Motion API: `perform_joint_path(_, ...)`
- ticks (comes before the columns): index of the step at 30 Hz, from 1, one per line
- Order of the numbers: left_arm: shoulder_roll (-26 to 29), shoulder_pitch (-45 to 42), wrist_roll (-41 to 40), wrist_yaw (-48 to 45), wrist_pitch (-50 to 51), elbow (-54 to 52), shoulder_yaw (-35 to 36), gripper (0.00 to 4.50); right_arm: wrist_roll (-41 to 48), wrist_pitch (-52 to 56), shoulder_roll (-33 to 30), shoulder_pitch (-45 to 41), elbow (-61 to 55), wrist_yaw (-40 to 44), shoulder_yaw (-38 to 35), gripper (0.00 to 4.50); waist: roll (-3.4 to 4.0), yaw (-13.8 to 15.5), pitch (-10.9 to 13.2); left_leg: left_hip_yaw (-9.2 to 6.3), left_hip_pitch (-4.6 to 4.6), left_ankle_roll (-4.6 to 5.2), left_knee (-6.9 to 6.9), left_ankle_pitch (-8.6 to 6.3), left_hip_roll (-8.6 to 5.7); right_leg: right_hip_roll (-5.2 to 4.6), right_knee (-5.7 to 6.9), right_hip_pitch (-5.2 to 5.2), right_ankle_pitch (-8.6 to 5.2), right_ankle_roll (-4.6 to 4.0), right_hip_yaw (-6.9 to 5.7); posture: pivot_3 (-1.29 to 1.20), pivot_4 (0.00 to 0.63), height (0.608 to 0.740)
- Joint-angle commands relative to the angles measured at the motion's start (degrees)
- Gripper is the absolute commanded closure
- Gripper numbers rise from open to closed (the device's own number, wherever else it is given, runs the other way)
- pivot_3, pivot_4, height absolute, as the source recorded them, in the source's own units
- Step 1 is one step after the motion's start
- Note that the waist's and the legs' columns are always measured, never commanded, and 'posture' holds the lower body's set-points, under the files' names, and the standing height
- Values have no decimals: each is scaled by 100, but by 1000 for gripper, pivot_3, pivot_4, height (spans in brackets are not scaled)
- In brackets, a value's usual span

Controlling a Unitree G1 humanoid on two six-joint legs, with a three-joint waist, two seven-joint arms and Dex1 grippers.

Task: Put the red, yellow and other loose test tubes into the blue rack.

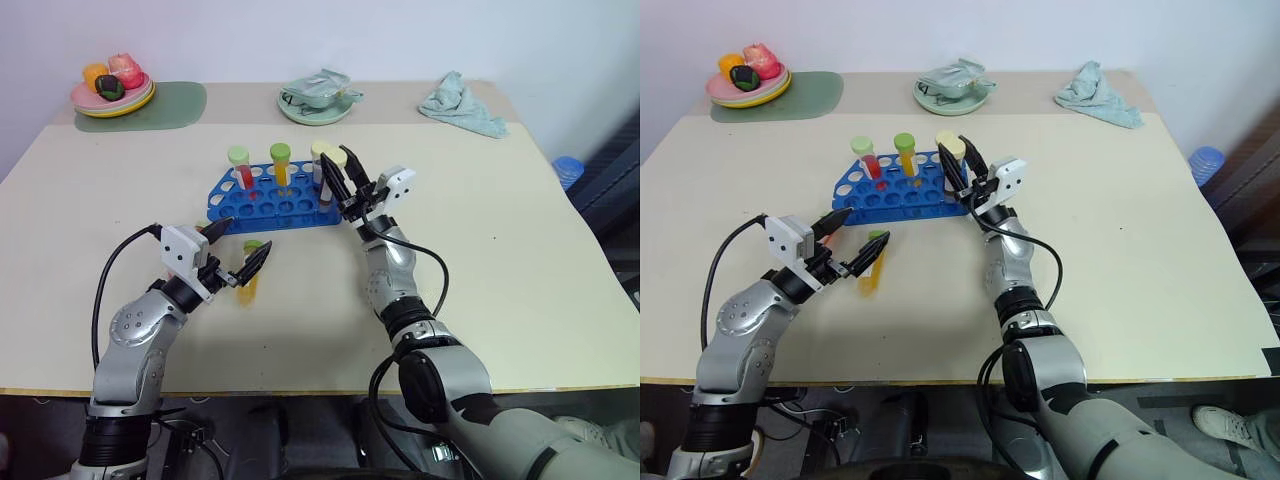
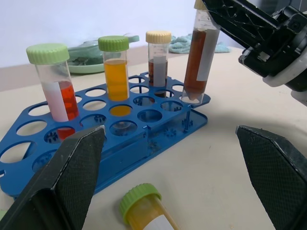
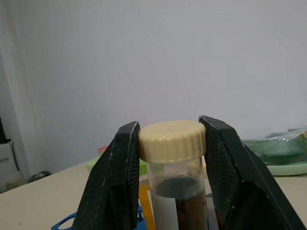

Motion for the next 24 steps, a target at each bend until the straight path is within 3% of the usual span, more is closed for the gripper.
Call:
perform_joint_path(1,-14,42,-35,25,-138,-169,57,0,-22,67,-7,-117,206,26,-20,3009,0,1,0,0,0,0,0,0,0,0,0,0,0,0,0,0,150,740)
perform_joint_path(24,107,121,-391,-357,62,-472,-19,0,-203,-42,-353,-279,611,-49,-97,3009,1,13,1,4,0,0,-1,0,-1,-3,-1,0,0,0,1,0,150,740)
